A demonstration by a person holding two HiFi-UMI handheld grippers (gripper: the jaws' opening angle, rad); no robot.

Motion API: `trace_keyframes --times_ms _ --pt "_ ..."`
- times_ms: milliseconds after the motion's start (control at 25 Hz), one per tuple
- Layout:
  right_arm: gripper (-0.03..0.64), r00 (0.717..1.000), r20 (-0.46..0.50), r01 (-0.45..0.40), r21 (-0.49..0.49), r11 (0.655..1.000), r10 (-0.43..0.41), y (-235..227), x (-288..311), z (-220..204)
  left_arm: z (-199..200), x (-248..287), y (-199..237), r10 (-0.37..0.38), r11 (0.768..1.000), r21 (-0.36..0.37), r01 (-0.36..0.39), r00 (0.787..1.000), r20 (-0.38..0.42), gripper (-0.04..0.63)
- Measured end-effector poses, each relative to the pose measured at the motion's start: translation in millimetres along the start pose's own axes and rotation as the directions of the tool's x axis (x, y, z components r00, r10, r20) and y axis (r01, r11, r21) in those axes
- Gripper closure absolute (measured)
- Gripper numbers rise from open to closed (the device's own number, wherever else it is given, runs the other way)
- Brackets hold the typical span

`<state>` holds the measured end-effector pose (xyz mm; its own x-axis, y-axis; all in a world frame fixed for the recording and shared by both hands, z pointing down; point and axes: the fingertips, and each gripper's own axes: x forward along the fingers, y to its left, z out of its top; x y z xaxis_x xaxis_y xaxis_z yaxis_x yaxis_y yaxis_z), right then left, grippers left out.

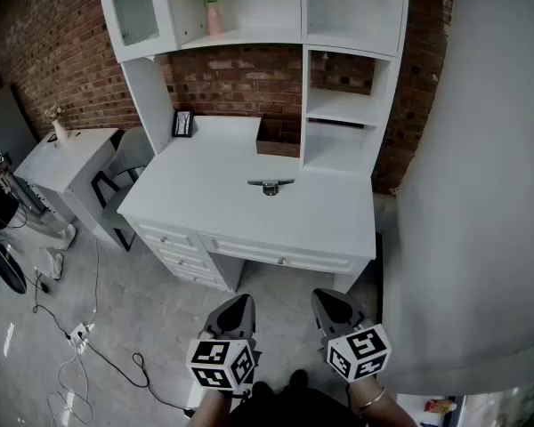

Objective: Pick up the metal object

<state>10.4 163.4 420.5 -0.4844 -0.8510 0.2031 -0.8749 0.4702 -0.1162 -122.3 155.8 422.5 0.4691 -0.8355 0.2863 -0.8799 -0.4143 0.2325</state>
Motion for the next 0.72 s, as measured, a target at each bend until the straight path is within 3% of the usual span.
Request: trace_keyframes --times_ms 440,720 --pt "0.612 0.998 0.054 0.019 0.045 0.999 -0.021 -33.1 -20.5 -1.2 -2.9 20.6 -28.8 -0.001 0.997 0.072 0.001 1.0 -0.007 0.586" --pt "0.612 0.995 0.103 0.003 0.064 0.998 -0.009 -57.5 -25.0 10.1 9.5 40.8 -36.2 -0.001 1.0 0.017 0.001 1.0 0.008 0.584"
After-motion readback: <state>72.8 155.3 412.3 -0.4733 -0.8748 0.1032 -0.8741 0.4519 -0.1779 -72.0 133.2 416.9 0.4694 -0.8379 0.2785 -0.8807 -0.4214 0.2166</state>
